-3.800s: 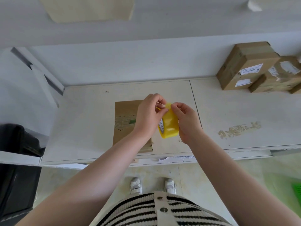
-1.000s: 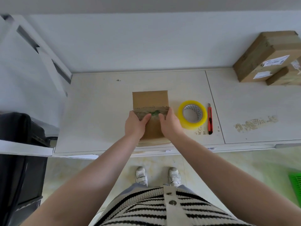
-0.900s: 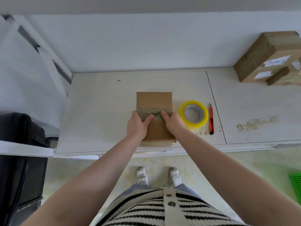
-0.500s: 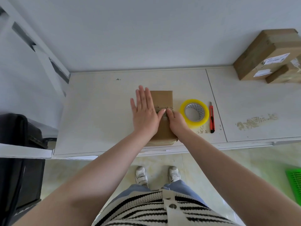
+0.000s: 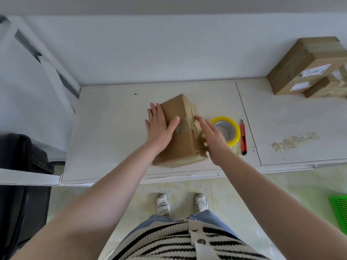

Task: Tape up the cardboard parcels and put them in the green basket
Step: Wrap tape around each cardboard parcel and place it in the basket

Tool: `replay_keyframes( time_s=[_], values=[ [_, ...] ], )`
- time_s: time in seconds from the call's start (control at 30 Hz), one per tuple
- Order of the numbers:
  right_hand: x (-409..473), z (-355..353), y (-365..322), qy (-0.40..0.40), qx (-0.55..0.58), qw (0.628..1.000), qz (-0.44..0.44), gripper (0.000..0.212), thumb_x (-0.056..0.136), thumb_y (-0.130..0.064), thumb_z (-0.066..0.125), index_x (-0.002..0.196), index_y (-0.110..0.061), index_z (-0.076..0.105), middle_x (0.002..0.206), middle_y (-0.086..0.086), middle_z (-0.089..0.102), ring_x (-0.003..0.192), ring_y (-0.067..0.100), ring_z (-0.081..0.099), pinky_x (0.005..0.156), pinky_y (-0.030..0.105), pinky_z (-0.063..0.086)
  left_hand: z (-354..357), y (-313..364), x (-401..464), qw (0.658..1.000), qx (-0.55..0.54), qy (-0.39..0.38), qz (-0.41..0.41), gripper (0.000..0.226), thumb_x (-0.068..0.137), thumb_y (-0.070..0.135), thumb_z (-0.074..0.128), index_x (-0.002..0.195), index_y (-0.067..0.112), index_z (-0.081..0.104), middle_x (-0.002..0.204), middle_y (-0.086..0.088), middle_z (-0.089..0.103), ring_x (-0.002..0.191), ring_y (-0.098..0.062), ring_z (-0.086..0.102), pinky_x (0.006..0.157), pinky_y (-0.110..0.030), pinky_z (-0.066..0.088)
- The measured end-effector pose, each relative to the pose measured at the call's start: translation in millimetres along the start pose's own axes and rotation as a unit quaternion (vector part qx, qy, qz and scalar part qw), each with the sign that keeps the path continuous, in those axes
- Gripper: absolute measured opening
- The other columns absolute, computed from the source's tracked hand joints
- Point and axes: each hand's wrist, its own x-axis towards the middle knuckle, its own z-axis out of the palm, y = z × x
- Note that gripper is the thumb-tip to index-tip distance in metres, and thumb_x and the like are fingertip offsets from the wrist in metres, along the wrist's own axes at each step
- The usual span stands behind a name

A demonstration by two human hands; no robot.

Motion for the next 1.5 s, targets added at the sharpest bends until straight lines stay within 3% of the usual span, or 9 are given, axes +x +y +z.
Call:
replay_keyframes(
  time_s=[0.1, 0.2, 0.3, 0.4, 0.83, 1.07, 1.17, 1.33, 1.5],
  values=[
    [3, 9, -9, 0.019, -0.025, 0.996, -0.081, 0.044, 0.087, -0.026, 0.073, 0.124, -0.037, 0.053, 0.11, -0.003, 0.066, 0.096, 0.015, 0.067, 0.075, 0.028, 0.055, -10, 2, -6, 0.966, -0.233, -0.074, -0.081, 0.091, 0.092, 0.073, 0.029, 0.156, 0.024, -0.013, 0.165, 0.003, -0.017, 0.151, -0.018, -0.019, 0.122, -0.051, -0.006],
    [8, 27, -13, 0.016, -0.064, 0.996, -0.061, 0.071, 0.087, -0.031, 0.073, 0.145, -0.027, 0.031, 0.121, -0.005, 0.056, 0.101, 0.013, 0.062, 0.079, 0.03, 0.055, -9, 5, -14, 0.883, -0.42, -0.105, -0.183, 0.116, 0.072, 0.082, 0.058, 0.158, 0.033, -0.002, 0.161, -0.001, 0.025, 0.145, -0.028, 0.034, 0.115, -0.054, 0.033],
    [13, 37, -7, -0.008, -0.07, 0.998, -0.004, 0.052, 0.095, -0.045, 0.057, 0.135, -0.015, 0.047, 0.116, 0.002, 0.065, 0.103, 0.019, 0.065, 0.087, 0.041, 0.057, -4, 7, -16, 0.87, -0.432, -0.08, -0.223, 0.081, 0.078, 0.055, 0.076, 0.141, 0.024, 0.037, 0.131, -0.006, 0.061, 0.11, -0.025, 0.066, 0.094, -0.048, 0.055],
    [13, 36, -7, -0.011, -0.091, 0.996, -0.019, 0.037, 0.099, -0.044, 0.049, 0.12, -0.016, 0.061, 0.104, 0.001, 0.07, 0.096, 0.017, 0.068, 0.083, 0.038, 0.058, 1, 7, -11, 0.88, -0.413, -0.075, -0.222, 0.069, 0.083, 0.045, 0.075, 0.137, 0.019, 0.041, 0.125, -0.007, 0.063, 0.109, -0.026, 0.066, 0.095, -0.048, 0.055],
    [0, 32, -18, 0.01, -0.115, 0.993, -0.034, 0.037, 0.099, -0.043, 0.049, 0.121, -0.015, 0.06, 0.105, 0.002, 0.069, 0.097, 0.019, 0.066, 0.078, 0.033, 0.056, -3, 17, -14, 0.876, -0.433, -0.085, -0.194, 0.06, 0.089, 0.035, 0.071, 0.14, 0.017, 0.044, 0.126, -0.011, 0.064, 0.109, -0.03, 0.066, 0.094, -0.052, 0.054],
    [-36, -37, -35, 0.087, -0.04, 0.993, -0.072, 0.035, 0.096, -0.048, 0.053, 0.117, -0.021, 0.061, 0.104, -0.002, 0.07, 0.096, 0.016, 0.068, 0.083, 0.038, 0.058, 14, 90, -22, 0.888, -0.427, -0.134, -0.112, 0.055, 0.086, 0.034, 0.074, 0.133, 0.019, 0.049, 0.12, -0.008, 0.068, 0.104, -0.027, 0.069, 0.092, -0.051, 0.056],
    [-52, -96, -35, 0.104, 0.063, 0.99, -0.075, 0.035, 0.097, -0.05, 0.049, 0.112, -0.022, 0.065, 0.103, -0.001, 0.073, 0.097, 0.014, 0.07, 0.078, 0.031, 0.059, 37, 139, -28, 0.894, -0.404, -0.181, -0.076, 0.054, 0.088, 0.033, 0.073, 0.134, 0.018, 0.049, 0.121, -0.007, 0.068, 0.105, -0.026, 0.069, 0.092, -0.051, 0.055],
    [-75, -220, -4, 0.244, 0.118, 0.961, -0.056, 0.037, 0.093, -0.057, 0.051, 0.113, -0.027, 0.061, 0.11, -0.011, 0.063, 0.112, 0.014, 0.058, 0.103, 0.038, 0.043, 92, 220, -38, 0.853, -0.386, -0.341, -0.085, 0.047, 0.089, 0.044, 0.067, 0.127, 0.016, 0.063, 0.112, -0.007, 0.074, 0.1, -0.025, 0.072, 0.082, -0.044, 0.06],
    [-121, -335, 49, 0.165, 0.278, 0.945, 0.056, 0.056, 0.086, -0.059, 0.06, 0.126, -0.02, 0.062, 0.117, 0.002, 0.071, 0.106, 0.023, 0.069, 0.092, 0.035, 0.053, 192, 281, -54, 0.798, -0.363, -0.472, -0.095, 0.04, 0.086, 0.053, 0.066, 0.101, 0.019, 0.08, 0.112, -0.007, 0.074, 0.1, -0.022, 0.073, 0.076, -0.039, 0.06]
  ],
)
